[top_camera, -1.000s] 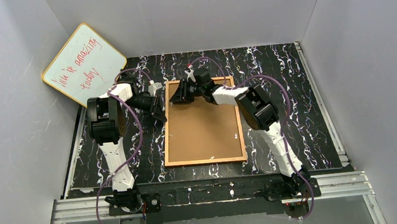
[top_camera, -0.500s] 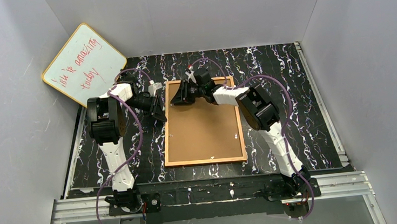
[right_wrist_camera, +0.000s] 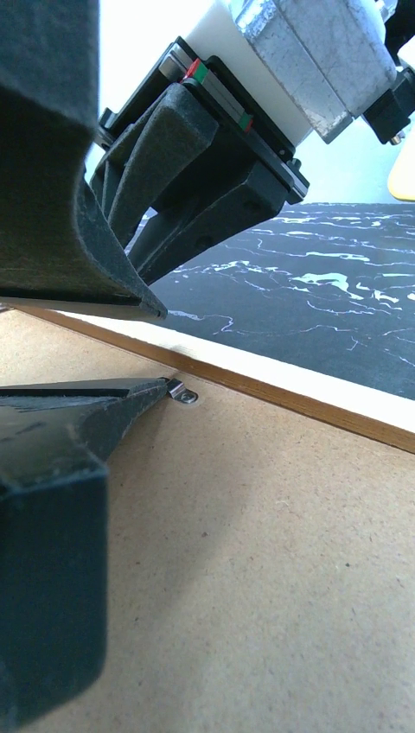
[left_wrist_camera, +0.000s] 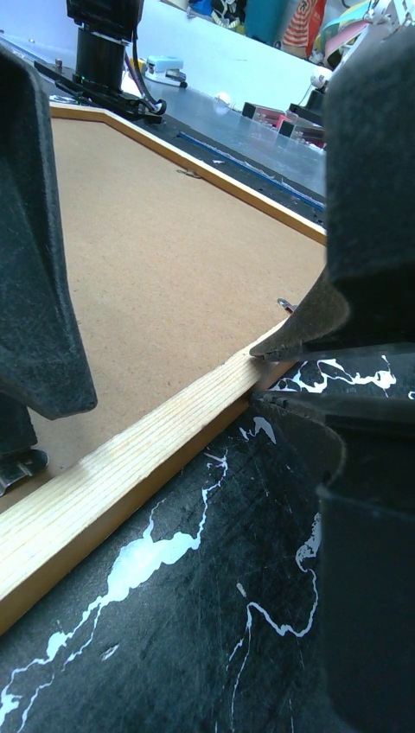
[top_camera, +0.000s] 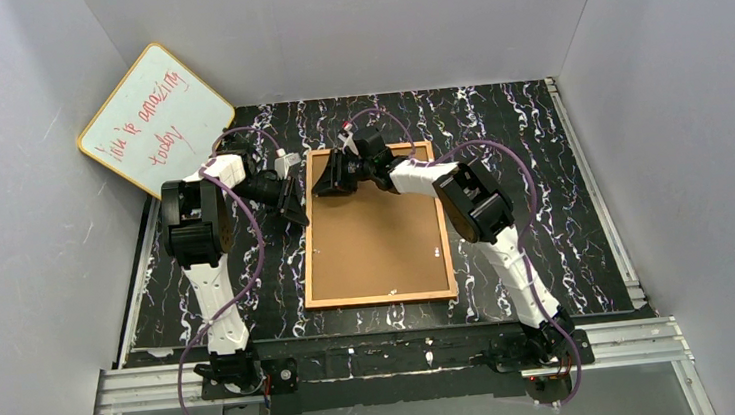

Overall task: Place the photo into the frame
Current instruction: Install the photo frame at the center of the board.

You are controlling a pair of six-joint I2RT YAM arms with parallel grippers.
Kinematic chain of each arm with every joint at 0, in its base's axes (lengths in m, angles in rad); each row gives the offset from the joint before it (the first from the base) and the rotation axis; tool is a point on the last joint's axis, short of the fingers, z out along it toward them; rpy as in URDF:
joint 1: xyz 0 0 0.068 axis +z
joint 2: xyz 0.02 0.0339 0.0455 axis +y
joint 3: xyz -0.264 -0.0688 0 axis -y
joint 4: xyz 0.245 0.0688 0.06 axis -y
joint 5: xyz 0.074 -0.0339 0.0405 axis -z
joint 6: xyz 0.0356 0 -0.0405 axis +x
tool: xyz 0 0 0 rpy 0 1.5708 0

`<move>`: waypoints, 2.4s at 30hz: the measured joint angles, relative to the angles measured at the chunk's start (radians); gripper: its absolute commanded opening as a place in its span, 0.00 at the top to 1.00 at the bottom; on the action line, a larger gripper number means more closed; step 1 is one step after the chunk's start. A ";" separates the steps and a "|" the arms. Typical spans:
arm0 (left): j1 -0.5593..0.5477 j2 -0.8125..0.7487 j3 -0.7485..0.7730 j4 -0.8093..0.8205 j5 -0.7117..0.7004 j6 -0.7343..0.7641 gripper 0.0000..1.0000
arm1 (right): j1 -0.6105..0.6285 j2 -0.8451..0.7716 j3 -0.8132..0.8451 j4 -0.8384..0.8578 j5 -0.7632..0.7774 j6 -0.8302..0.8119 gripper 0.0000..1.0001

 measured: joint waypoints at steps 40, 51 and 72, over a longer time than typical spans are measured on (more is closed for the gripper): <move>0.001 0.000 -0.002 0.000 0.002 0.012 0.91 | 0.013 -0.030 -0.095 0.094 0.070 0.146 0.62; 0.001 0.000 -0.002 0.000 0.003 0.015 0.91 | 0.020 -0.034 -0.090 0.073 0.086 0.141 0.62; 0.001 0.000 -0.002 0.000 0.004 0.023 0.91 | 0.038 -0.004 0.014 -0.044 0.138 0.116 0.64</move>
